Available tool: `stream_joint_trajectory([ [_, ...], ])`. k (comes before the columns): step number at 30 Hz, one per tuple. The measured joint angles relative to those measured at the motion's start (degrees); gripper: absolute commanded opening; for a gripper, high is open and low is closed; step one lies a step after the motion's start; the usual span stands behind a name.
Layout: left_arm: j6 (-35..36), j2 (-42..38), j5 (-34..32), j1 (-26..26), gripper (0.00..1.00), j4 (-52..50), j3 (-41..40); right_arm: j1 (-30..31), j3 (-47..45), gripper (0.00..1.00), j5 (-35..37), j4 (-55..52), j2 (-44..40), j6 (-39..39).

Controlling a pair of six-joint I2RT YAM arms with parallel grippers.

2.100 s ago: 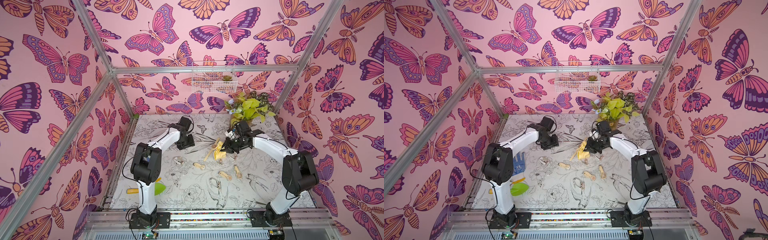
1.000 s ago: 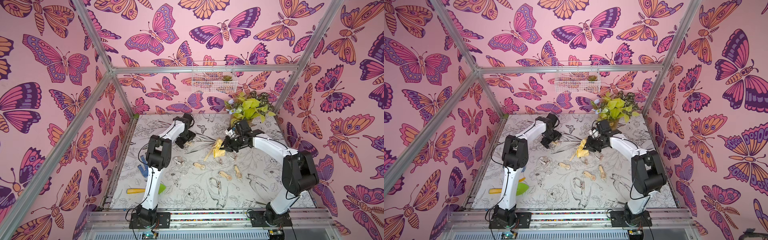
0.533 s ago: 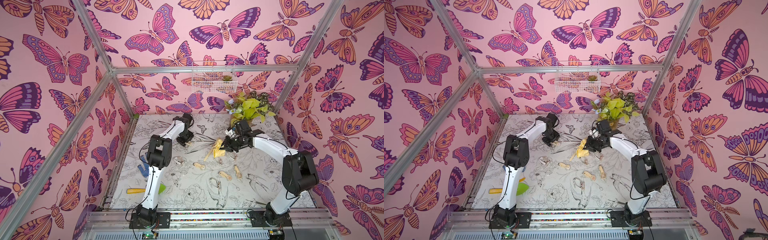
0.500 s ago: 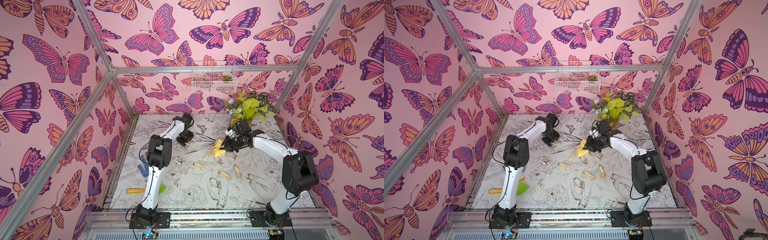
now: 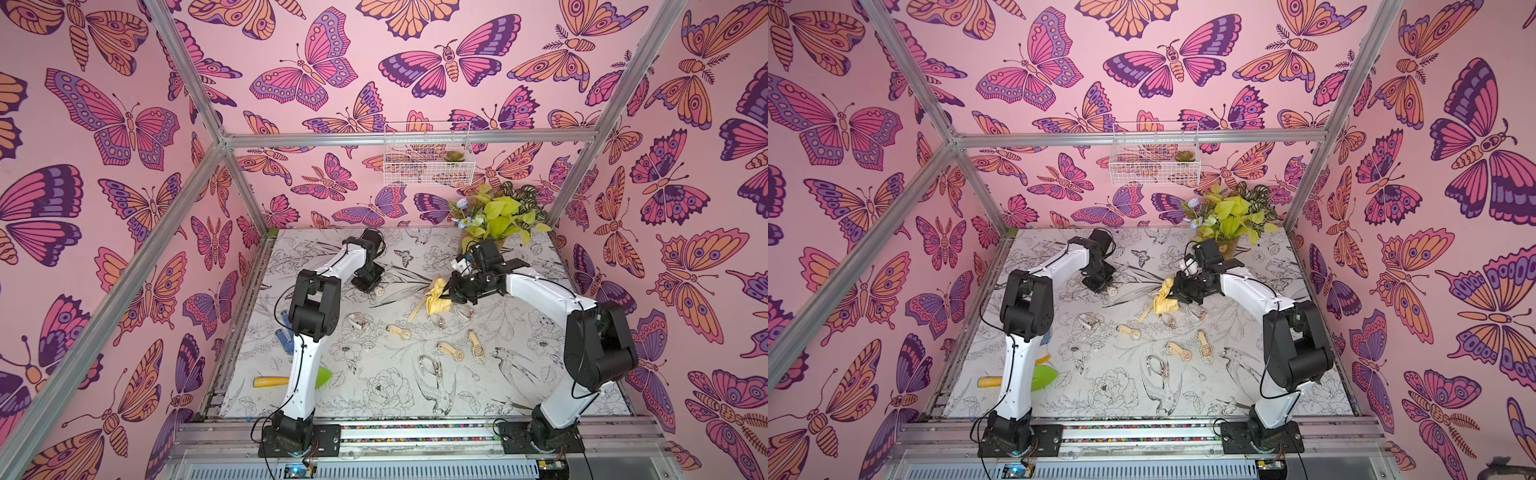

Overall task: Wipe the watch dial
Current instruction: Pick up the watch at the center of the board.

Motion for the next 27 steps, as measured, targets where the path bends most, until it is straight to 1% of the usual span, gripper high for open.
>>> stream_joint_trajectory([
  [7, -1.62, -2.56, 0.79, 0.2, 0.0, 4.61, -4.72, 0.35, 0.26, 0.0, 0.02, 0.2, 0.17, 0.2],
  [11, -2.36, -4.87, 0.85, 0.2, 0.0, 7.8, -8.57, 1.68, 2.73, 0.0, -0.02, 0.24, 2.12, 0.33],
  [19, -3.63, -12.81, 0.81, -0.02, 0.0, 8.04, -18.67, 5.75, 9.66, 0.0, -0.22, 0.72, 9.73, 2.43],
  [27, -4.7, -23.19, 0.22, 0.0, 0.0, 9.49, -25.31, 10.95, 17.79, 0.0, -0.92, 1.7, 18.34, 5.38],
])
